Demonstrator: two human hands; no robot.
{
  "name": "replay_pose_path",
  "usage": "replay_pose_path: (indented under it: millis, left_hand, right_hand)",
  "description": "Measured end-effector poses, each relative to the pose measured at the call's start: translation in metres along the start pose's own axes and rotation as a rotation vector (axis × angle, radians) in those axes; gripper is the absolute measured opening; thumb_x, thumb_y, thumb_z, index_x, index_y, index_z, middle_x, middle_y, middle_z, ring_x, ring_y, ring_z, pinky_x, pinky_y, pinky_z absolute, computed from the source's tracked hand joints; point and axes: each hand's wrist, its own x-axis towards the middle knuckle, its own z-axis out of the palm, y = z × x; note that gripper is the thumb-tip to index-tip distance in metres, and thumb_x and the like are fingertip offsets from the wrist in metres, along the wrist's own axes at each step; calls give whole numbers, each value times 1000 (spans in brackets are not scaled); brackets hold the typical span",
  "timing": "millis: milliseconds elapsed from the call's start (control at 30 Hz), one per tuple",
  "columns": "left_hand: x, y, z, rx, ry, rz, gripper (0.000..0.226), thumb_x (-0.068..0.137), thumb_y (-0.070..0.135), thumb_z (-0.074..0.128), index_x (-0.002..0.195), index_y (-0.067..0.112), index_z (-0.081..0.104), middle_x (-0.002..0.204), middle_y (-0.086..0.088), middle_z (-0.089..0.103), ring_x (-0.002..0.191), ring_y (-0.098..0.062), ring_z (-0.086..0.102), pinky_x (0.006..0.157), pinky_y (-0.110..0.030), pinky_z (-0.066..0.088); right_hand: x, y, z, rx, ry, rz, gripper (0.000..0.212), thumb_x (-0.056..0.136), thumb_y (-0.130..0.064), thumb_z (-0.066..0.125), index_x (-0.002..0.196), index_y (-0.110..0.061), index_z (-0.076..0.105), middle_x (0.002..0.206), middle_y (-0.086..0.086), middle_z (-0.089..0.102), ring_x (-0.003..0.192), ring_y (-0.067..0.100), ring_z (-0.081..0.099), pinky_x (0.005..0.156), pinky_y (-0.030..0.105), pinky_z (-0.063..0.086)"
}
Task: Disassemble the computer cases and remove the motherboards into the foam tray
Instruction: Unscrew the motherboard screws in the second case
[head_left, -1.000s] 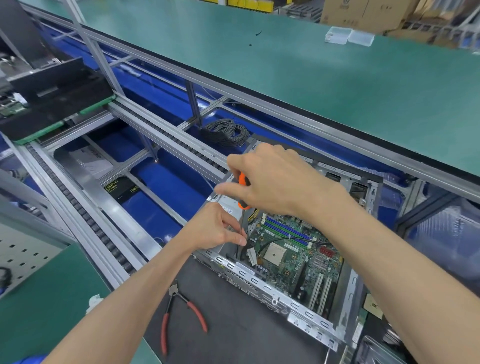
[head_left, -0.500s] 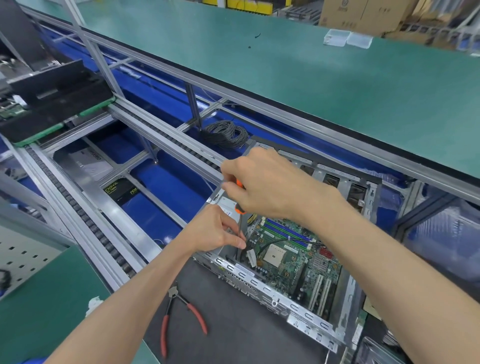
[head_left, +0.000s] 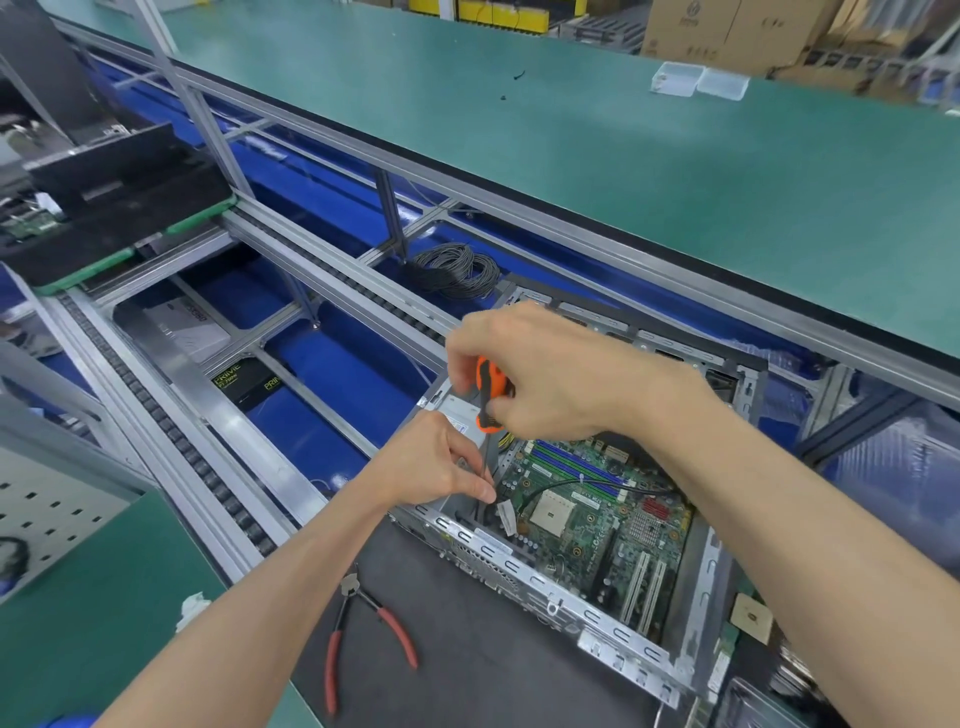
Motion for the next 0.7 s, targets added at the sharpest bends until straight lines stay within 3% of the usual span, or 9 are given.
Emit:
replay_pose_path:
  millis: [100, 167, 200, 300, 367, 433, 533, 633, 700]
  left_hand:
    - [1, 0, -1, -2, 12, 3, 11, 66, 40, 89, 69, 39, 78, 59, 0, 65, 53, -7, 44, 56, -32, 36]
    - [1, -1, -1, 9, 12, -4, 14, 68, 39, 89, 66, 45, 76, 49, 11, 55, 49, -4, 41, 53, -21, 31]
    - [1, -2, -1, 12, 9, -3, 16, 67, 39, 89, 64, 46, 75, 45, 13, 50, 47, -4, 39, 51, -20, 30]
    - [0, -3, 0, -12, 6, 6, 13, 65, 41, 89, 65, 43, 76, 45, 1, 47, 47, -5, 36, 53, -27, 31]
    - [0, -5, 0, -27, 10, 26, 13, 63, 43, 89, 69, 39, 78, 43, 1, 43, 47, -6, 34, 53, -30, 29]
    - [1, -5, 0, -18, 12, 30, 12, 64, 42, 89, 70, 40, 78, 42, 8, 39, 47, -7, 32, 52, -27, 27]
    - [1, -5, -1, 30, 12, 23, 15, 67, 42, 88, 70, 48, 75, 40, 10, 37, 44, -9, 32, 47, -21, 24]
    - [0, -4, -1, 30, 4, 27, 14, 68, 43, 86, 72, 50, 75, 53, -10, 58, 50, -25, 41, 51, -35, 34]
    - [-1, -5, -1, 34, 15, 33, 14, 68, 43, 86, 73, 50, 75, 58, -18, 60, 54, -31, 43, 53, -38, 35]
  right_hand:
    - [-5, 1, 1, 88, 63, 22, 15, 78, -26, 66, 89, -26, 55, 86, -7, 55, 78, 8, 53, 69, 34, 48]
    - [-2, 0, 9, -156, 166, 112, 34, 88, -57, 56, 84, -25, 45, 74, -6, 49, 73, 20, 52, 63, 37, 44]
    - [1, -2, 12, -254, 190, 135, 38, 92, -60, 51, 84, -24, 41, 71, -5, 45, 72, 25, 50, 61, 37, 39]
    - [4, -4, 14, -143, 192, 22, 11, 91, -29, 58, 90, -23, 48, 73, -5, 51, 78, 23, 55, 65, 36, 43]
    - [0, -1, 8, 92, 100, -9, 27, 75, -7, 59, 98, -21, 55, 74, -7, 55, 74, 10, 54, 64, 28, 44]
    - [-4, 1, 7, 217, 86, 0, 36, 72, -6, 64, 102, -22, 52, 74, -4, 58, 68, 8, 53, 59, 25, 44]
    - [-4, 0, 21, -50, 292, 90, 30, 90, -45, 64, 99, -23, 46, 66, -7, 55, 65, 16, 53, 57, 36, 44]
    - [-1, 0, 30, 51, 346, 31, 22, 89, -21, 62, 103, -21, 44, 56, -7, 50, 61, 14, 49, 54, 34, 37]
    - [-3, 2, 31, 208, 292, 21, 42, 74, -5, 59, 107, -23, 41, 60, -4, 53, 59, 13, 50, 51, 30, 36]
